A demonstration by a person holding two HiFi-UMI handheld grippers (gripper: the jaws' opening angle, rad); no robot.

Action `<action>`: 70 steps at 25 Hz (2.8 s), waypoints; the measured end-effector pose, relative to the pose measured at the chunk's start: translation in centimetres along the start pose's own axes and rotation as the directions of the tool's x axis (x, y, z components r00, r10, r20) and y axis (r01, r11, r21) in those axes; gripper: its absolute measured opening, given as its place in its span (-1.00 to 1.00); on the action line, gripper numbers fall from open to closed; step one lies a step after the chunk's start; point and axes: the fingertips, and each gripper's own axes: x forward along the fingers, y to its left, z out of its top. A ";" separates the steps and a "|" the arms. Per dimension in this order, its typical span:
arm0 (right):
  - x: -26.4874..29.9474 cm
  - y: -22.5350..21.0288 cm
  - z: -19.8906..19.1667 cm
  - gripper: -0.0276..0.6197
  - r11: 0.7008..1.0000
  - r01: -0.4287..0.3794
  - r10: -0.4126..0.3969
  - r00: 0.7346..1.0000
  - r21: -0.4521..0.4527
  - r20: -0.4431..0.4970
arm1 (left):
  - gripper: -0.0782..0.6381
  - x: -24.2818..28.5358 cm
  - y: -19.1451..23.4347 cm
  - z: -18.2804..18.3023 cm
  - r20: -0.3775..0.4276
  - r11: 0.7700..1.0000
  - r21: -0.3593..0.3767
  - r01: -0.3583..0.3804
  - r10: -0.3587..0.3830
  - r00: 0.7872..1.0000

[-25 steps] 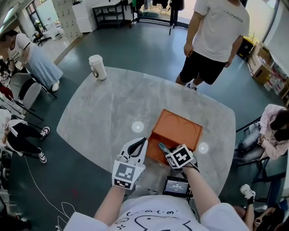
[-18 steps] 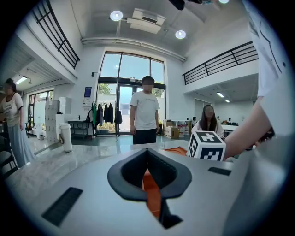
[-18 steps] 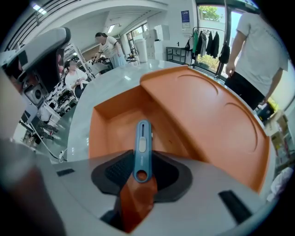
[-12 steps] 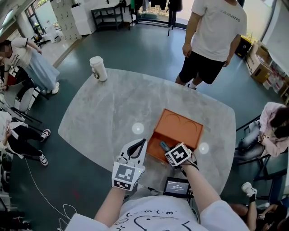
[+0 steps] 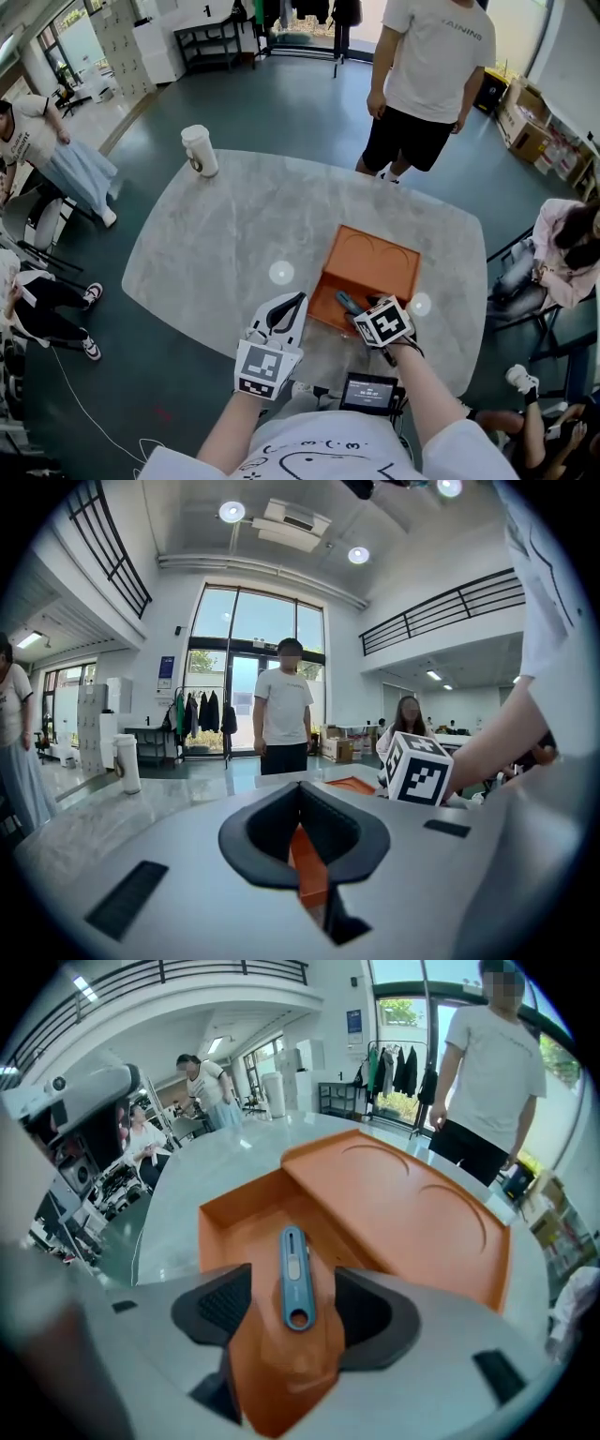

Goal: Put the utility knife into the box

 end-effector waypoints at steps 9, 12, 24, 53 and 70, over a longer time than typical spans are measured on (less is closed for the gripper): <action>-4.5 1.8 1.3 -0.17 0.993 0.052 -0.075 0.973 0.108 0.218 | -0.74 -0.5 -0.8 -0.2 0.020 0.997 0.010 0.074 -0.074 0.997; -7.4 2.3 1.9 -0.52 0.987 0.068 -0.112 0.941 0.146 0.320 | -0.74 -0.7 -1.2 0.1 0.027 0.997 0.009 0.082 -0.082 0.996; -17.6 5.4 1.4 -0.89 0.987 0.049 -0.133 0.784 0.152 0.607 | -0.74 -2.8 -4.9 2.4 0.086 0.998 0.028 0.063 -0.066 0.994; -31.7 13.3 -3.9 -0.89 0.984 0.167 -0.148 0.564 0.063 0.813 | -0.74 -13.4 -15.4 8.3 0.251 0.994 0.104 0.033 -0.058 0.966; -33.1 14.3 -3.1 -0.89 0.974 0.211 -0.179 0.530 0.076 0.829 | -0.74 -14.4 -15.3 9.8 0.272 0.990 0.132 0.056 -0.090 0.958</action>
